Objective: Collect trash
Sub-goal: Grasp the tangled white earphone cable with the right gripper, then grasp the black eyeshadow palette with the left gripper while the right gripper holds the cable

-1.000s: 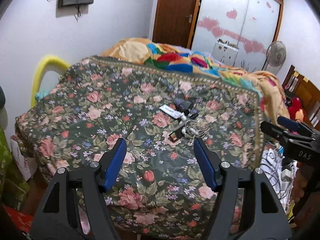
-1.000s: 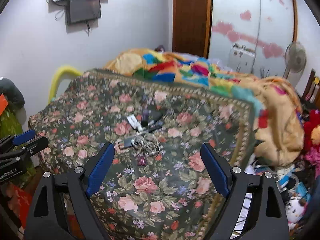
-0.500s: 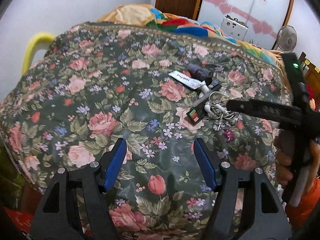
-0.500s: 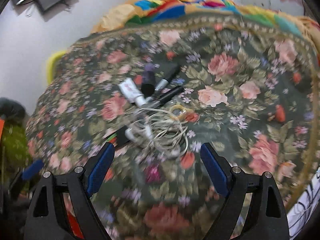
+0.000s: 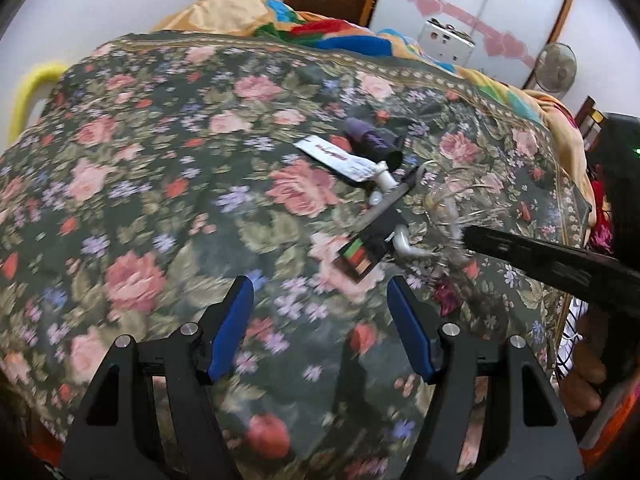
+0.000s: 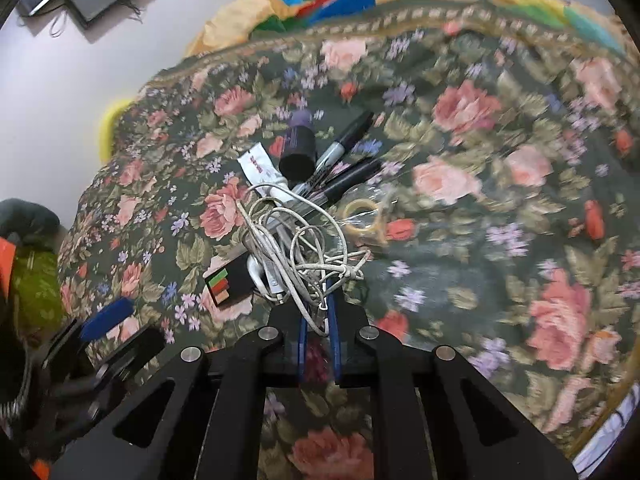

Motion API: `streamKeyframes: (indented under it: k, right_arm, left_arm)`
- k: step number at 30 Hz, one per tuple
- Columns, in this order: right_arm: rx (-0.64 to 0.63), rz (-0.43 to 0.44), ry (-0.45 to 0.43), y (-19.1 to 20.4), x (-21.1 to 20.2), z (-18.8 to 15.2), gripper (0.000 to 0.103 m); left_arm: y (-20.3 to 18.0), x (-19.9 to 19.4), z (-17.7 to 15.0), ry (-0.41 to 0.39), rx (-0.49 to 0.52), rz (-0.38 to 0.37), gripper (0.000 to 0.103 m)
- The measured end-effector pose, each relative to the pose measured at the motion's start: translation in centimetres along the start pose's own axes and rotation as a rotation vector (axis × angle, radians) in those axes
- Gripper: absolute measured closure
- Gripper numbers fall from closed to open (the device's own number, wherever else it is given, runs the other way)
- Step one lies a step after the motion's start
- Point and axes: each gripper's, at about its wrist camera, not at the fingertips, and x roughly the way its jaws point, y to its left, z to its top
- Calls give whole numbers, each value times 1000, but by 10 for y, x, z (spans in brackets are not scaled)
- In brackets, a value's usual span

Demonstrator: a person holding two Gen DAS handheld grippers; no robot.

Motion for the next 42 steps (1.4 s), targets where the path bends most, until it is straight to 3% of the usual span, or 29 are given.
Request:
streamKeyframes:
  k: [6, 11, 13, 17, 19, 25, 35, 37, 42]
  right_arm:
    - [-40, -84, -82, -11, -32, -9, 95]
    - [-30, -150, -100, -29, -41, -16, 95]
    - [-11, -146, -85, -38, -39, -20, 95]
    - [6, -141, -61, -48, -35, -25, 95]
    - [6, -137, -56, -49, -33, -29, 95]
    - [11, -128, -47, -52, -27, -34, 95]
    - [42, -106, -40, -59, -31, -36, 95]
    - [42, -110, -41, -59, -33, -36, 95]
    - [42, -120, -44, -57, -37, -36, 95]
  left_arm:
    - [-16, 32, 18, 38, 18, -42, 39]
    - [-29, 48, 24, 35, 81, -19, 43]
    - [-34, 53, 23, 60, 103, -34, 54]
    - [-46, 51, 15, 86, 161, -19, 59]
    - [-52, 50, 11, 97, 187, -19, 71]
    - [-68, 53, 7, 89, 283, 50, 71]
    - [-80, 68, 24, 95, 298, 35, 71]
    - [-83, 69, 24, 96, 318, 26, 80]
    - [-87, 64, 18, 101, 328, 51, 80]
